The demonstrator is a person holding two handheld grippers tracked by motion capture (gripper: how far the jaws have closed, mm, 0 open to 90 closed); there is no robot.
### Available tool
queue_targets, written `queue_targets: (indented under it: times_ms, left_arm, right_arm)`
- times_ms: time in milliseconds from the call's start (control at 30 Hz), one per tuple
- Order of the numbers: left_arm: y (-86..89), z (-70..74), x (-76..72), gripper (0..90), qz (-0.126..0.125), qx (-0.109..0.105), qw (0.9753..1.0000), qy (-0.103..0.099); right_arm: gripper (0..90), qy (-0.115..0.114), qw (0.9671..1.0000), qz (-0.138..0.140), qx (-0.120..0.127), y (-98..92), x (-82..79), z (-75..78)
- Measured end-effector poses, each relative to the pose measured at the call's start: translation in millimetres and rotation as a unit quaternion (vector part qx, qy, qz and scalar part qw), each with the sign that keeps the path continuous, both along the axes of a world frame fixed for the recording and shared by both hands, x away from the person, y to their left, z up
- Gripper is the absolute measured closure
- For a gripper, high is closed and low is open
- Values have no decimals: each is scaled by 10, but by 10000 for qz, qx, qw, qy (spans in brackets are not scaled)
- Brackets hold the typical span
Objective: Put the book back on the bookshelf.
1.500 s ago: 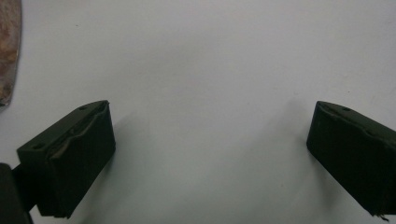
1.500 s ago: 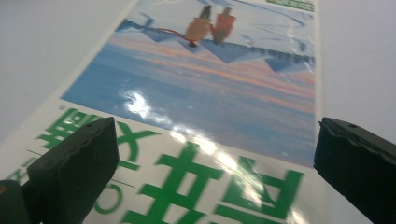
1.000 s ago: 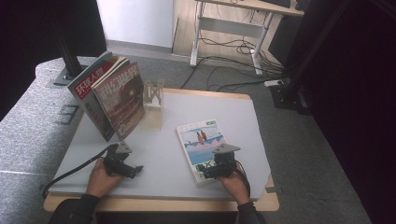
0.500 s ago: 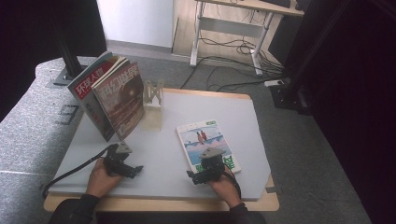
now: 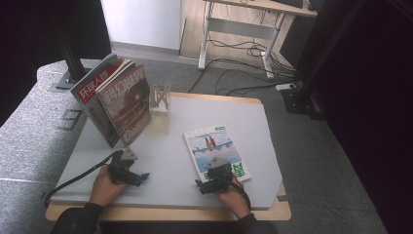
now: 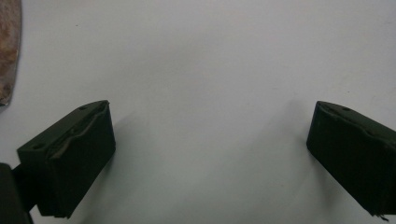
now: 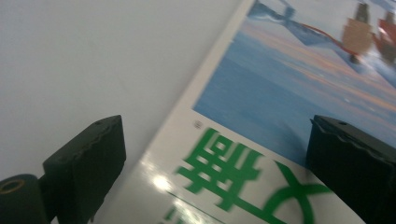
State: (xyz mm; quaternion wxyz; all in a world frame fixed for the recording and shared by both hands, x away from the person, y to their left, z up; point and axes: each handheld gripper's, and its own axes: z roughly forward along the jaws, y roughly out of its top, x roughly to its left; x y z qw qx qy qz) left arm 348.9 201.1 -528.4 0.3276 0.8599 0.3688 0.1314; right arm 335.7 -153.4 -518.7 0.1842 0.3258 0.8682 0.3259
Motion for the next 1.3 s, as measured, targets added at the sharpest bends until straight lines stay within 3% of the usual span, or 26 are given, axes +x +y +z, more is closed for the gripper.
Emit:
queue_targets:
  times_ms: [100,233,700,1100,1300]
  left_arm:
    - [0,0,0,8,0,0,10000,-2]
    - [1,0,0,7,-6,-2,10000,0]
    - [1,0,0,7,-6,-3,10000,-2]
    - [0,-1,1,7,-6,-3,10000,0]
    - [0,-1,1,7,-5,-3,10000,1]
  right_arm:
    - [35,203,9991,-135,340,-102,19,15]
    - [39,216,9986,-150,456,-156,17,26]
    - [45,212,9985,-235,449,-296,-40,8]
    - [46,226,9976,-407,512,-671,-112,6]
    - [43,320,9954,-561,712,-882,-120,14]
